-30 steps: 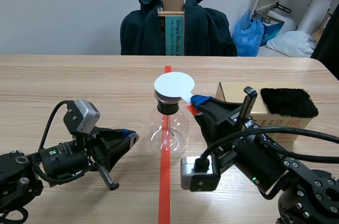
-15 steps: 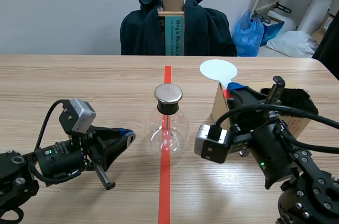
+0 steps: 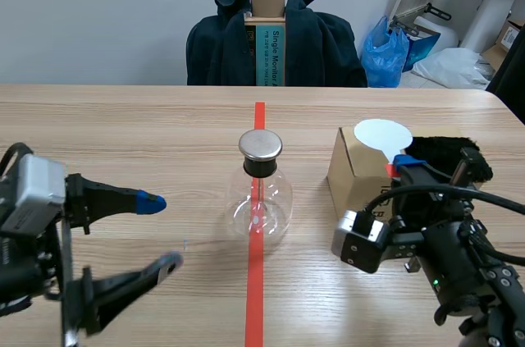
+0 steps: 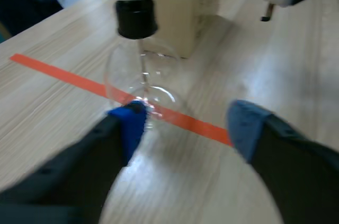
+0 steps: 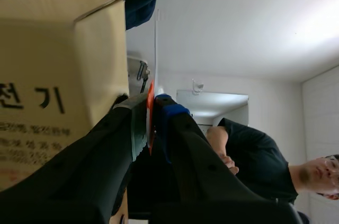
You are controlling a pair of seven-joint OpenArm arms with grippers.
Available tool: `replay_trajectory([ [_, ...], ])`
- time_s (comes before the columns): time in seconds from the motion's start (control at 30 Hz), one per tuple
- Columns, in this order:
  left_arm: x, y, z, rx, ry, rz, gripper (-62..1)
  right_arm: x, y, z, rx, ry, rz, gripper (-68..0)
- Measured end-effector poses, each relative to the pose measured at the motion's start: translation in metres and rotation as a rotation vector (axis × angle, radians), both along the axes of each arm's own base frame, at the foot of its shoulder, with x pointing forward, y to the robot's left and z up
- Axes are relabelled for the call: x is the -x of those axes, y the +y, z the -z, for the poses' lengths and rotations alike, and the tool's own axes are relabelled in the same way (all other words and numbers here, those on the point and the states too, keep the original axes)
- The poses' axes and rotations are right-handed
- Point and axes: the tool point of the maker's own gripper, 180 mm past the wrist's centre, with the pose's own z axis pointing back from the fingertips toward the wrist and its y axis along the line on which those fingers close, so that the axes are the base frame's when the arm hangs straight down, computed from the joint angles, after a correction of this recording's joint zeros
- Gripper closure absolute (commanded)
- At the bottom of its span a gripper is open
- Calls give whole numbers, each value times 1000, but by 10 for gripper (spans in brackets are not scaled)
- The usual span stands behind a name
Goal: Do the electroscope experiment.
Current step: 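Put the plate down on the right, then return to the home posture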
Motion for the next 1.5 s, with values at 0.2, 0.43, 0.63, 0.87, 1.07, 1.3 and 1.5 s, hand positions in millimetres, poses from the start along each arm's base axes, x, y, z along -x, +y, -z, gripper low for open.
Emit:
replay_trajectory([
  [0.2, 33, 14, -13, 1, 72, 27, -623, 1, -2, 0, -22, 0, 9, -7],
  [0.43, 34, 32, -34, 24, 100, -13, -623, 8, -8, 30, 12, 76, 11, -7],
  [0.63, 32, 39, -41, 52, 141, -46, -623, -3, -6, 29, 2, 59, 15, -7],
  [0.87, 28, 40, -44, 79, 148, -67, -623, -4, -7, 28, -11, 59, 24, -293],
  [1.07, 28, 39, -44, 82, 147, -71, -623, -4, -5, 24, -18, 38, 13, -499],
  [1.3, 24, 41, -46, 100, 148, -94, -623, -3, -5, 15, -37, -12, 14, -517],
  [1.5, 22, 42, -46, 93, 137, -106, -623, 13, -26, 33, -43, 75, 48, -516],
])
